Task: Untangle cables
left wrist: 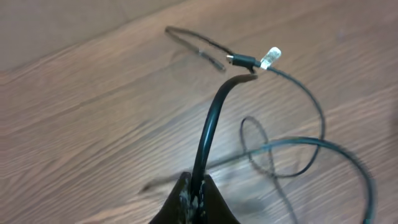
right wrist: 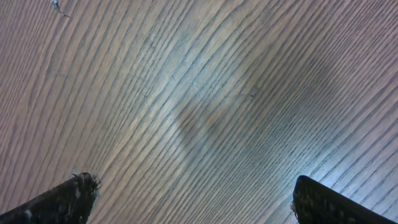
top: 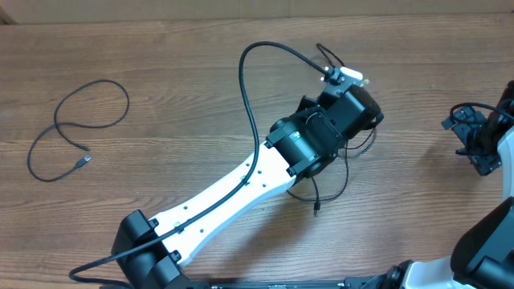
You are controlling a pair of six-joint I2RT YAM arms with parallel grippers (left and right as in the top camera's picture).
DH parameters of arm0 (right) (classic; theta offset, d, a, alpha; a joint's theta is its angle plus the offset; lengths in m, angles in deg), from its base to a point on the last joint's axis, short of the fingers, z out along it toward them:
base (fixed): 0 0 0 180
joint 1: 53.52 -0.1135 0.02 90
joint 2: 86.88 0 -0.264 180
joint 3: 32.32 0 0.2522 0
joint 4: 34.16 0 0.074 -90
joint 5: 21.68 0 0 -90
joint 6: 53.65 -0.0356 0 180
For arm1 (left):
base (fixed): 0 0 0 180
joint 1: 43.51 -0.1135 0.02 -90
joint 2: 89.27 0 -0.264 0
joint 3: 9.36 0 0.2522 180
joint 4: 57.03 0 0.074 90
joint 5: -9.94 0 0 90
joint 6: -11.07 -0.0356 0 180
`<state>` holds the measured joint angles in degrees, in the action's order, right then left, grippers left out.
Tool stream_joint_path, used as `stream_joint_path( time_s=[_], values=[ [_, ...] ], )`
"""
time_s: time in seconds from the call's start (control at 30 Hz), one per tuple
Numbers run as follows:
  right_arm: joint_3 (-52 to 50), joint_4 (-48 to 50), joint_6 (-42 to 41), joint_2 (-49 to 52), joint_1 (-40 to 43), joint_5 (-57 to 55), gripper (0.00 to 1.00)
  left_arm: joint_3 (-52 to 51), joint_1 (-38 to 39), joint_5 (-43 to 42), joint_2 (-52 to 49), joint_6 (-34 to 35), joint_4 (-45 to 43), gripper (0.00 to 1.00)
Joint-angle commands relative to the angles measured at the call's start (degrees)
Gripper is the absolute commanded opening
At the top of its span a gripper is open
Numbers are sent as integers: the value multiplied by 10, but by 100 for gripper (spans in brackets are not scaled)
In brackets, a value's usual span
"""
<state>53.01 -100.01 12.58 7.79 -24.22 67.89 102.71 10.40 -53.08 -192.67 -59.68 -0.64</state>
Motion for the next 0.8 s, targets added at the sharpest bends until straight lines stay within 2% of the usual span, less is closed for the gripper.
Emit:
stream_joint_path(
  time_s=[0.0, 0.17, 0.27, 0.63, 0.67, 0.7, 0.73, 0.77],
  values=[
    [-1, 2, 0, -3, 1, -4, 100, 9, -3, 24, 5, -29, 21, 4],
    [-1, 2, 0, -3, 1, -4, 100, 9, -3, 54, 5, -89, 50, 4],
    [-1, 2, 0, -3, 1, -4, 100, 8, -3, 75, 5, -116, 63, 8],
    [-1, 2, 0, -3, 1, -4, 100, 7, -39, 77, 4, -108, 146, 7],
    [-1, 2, 0, -3, 1, -4, 100, 7, -44, 68, 4, -101, 153, 9],
    [-1, 2, 0, -3, 1, -4, 100, 7, -49, 51, 3, -96, 157, 20],
    [-1, 2, 0, -3, 1, -4, 100, 7, -60, -15, 0, -94, 159, 38],
    [-1, 2, 0, -3, 1, -4, 100, 7, -65, -56, -1, -94, 159, 41]
  ],
)
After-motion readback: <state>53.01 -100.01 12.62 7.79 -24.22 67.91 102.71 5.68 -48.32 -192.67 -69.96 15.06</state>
